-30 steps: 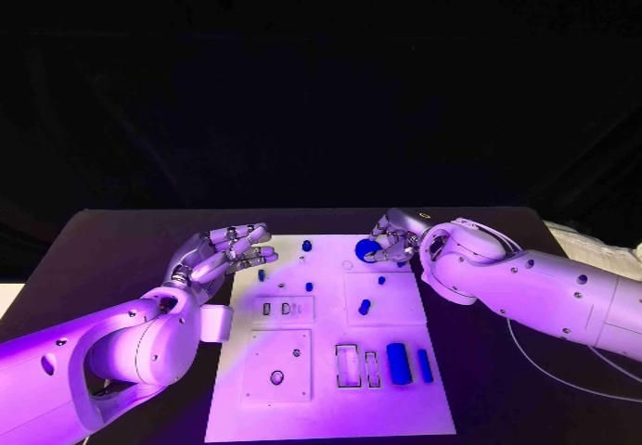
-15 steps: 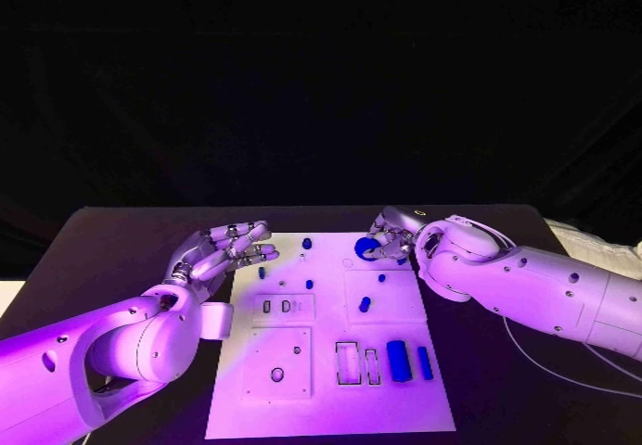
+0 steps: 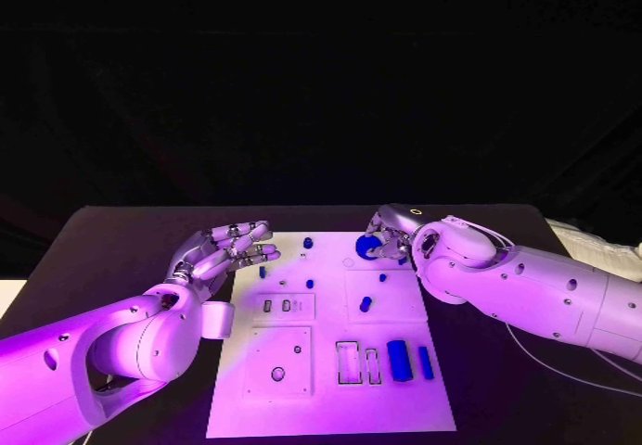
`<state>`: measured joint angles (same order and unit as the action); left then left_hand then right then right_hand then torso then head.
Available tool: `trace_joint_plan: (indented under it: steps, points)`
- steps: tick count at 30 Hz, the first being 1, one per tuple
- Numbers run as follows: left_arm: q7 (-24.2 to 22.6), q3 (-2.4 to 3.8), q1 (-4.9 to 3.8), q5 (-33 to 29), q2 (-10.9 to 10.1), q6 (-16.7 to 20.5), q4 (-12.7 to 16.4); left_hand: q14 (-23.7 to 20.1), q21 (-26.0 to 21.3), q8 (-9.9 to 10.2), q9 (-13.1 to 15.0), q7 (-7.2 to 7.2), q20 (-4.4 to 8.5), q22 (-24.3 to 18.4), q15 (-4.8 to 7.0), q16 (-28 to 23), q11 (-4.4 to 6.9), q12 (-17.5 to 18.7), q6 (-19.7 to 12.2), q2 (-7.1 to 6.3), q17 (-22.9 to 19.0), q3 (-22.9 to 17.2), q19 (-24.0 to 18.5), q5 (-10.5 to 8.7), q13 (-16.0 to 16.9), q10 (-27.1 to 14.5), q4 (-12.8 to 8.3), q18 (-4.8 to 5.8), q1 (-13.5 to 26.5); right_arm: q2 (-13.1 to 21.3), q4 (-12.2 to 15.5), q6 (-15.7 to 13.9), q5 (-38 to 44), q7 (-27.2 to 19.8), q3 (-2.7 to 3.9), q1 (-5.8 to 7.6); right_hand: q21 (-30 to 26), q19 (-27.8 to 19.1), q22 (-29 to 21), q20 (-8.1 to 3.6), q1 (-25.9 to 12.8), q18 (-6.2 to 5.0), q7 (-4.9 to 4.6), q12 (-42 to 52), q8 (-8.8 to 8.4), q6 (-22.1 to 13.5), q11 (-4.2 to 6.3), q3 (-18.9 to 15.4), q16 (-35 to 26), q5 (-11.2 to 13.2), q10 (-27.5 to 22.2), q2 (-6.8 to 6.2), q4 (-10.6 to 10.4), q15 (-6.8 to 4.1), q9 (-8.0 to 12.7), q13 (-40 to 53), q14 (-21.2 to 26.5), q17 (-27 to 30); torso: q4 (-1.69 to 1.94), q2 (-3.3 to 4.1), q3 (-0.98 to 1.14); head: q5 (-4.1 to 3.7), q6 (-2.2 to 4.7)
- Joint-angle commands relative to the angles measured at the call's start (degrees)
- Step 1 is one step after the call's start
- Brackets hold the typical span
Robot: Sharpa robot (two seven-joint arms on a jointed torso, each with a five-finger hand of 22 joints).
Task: Assemble the parts on the task board
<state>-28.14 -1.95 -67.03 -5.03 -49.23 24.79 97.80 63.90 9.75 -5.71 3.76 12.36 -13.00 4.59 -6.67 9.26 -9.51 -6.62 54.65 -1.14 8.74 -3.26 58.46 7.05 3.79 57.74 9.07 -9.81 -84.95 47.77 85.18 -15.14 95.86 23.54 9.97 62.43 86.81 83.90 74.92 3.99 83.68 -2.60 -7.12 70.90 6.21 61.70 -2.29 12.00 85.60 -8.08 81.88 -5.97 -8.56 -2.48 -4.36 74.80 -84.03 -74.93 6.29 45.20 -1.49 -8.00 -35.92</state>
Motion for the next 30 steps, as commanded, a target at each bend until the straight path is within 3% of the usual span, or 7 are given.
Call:
trace_joint_plan:
  steps: [1, 7, 13, 22, 30]
  points:
    - [-0.02, 0.05, -0.06, -0.38, 0.13, -1.44, 0.06, 0.49, -0.36, 0.19, -0.05, 0.08, -0.01, -0.09, -0.1, -0.37, -0.11, 0.19, 0.45, 0.39, 0.08, 0.12, 0.21, -0.18, -0.08, 0.35, -0.26, -0.68, -0.19, -0.18, 1.51, -1.57, 3.15, 0.79, -0.24, -0.45, 0.39, 1.82, 7.88, -0.4, 1.43, 1.0, 1.13, 0.0, 1.0, 2.1, 1.27, 0.53, 0.28, 0.34, 1.07, 1.95, -0.14, -0.36, -0.68, 0.01, -4.05, -4.44, 0.02, -0.01, 0.01, -0.01, 0.09]
    - [0.41, 0.05, -0.06, -0.4, 0.23, -1.64, 0.04, 0.5, -0.44, 0.26, -0.06, 0.03, 0.0, -0.14, -0.09, -0.47, -0.09, 0.25, 0.45, 0.4, 0.12, 0.13, 0.25, -0.34, -0.08, 0.37, -0.41, -0.67, -0.28, -1.25, 4.13, -4.87, 3.13, 0.2, -0.23, -0.51, 0.4, 1.82, 7.9, -0.45, 0.58, 1.0, 1.11, -0.75, 0.83, 1.89, 1.26, 0.99, 0.12, 0.47, 0.86, 1.55, -0.18, -0.38, -0.58, -0.43, -3.98, -4.09, 0.14, -0.01, -0.07, 0.03, 0.29]
    - [0.76, 0.05, -0.06, -0.4, 0.38, -1.83, 0.04, 0.5, -0.44, 0.26, -0.06, 0.03, 0.0, -0.14, -0.09, -0.47, -0.09, 0.25, 0.45, 0.4, 0.12, 0.13, 0.25, -0.34, -0.08, 0.37, -0.41, -0.67, -0.28, -3.92, 4.06, -5.68, 3.14, -0.1, -0.23, -0.21, 0.37, 1.78, 7.84, -0.46, 0.34, 0.99, 1.08, -0.91, 0.77, 1.82, 1.25, 1.12, 0.09, 0.52, 0.81, 1.45, -0.2, -0.37, -0.55, -0.51, -3.96, -4.03, 0.22, 0.0, -0.11, 0.23, 0.25]
    - [0.92, 0.05, -0.06, -0.4, 0.62, -2.02, 0.0, 0.5, -0.52, 0.33, -0.07, 0.02, 0.0, -0.18, -0.1, -0.55, -0.09, 0.31, 0.43, 0.4, 0.15, 0.17, 0.28, -0.48, -0.09, 0.35, -0.51, -0.67, -0.31, -8.81, 2.25, -5.63, 3.03, -0.96, -0.41, -0.03, 0.37, 1.77, 7.83, -0.46, 0.0, 0.99, 1.04, -1.13, 0.65, 1.67, 1.22, 1.48, 0.02, 0.62, 0.75, 1.4, -0.18, -0.35, -0.49, -0.58, -3.93, -3.89, 0.26, 0.05, -0.09, 0.73, 0.08]
    - [0.94, 0.05, -0.06, -0.4, 0.7, -2.02, 0.0, 0.5, -0.54, 0.36, -0.07, 0.03, 0.0, -0.19, -0.1, -0.58, -0.09, 0.33, 0.42, 0.41, 0.16, 0.17, 0.28, -0.5, -0.09, 0.35, -0.53, -0.66, -0.3, -12.08, -0.69, -2.8, 2.36, -0.72, -1.4, -0.04, 0.33, 1.71, 7.75, -0.43, -0.57, 0.97, 0.92, -1.98, 0.46, 1.41, 1.12, 1.86, -0.14, 0.69, 0.43, 1.29, -0.2, -0.29, -0.39, -1.1, -3.85, -3.53, 0.22, 0.1, -0.02, 1.38, -0.1]
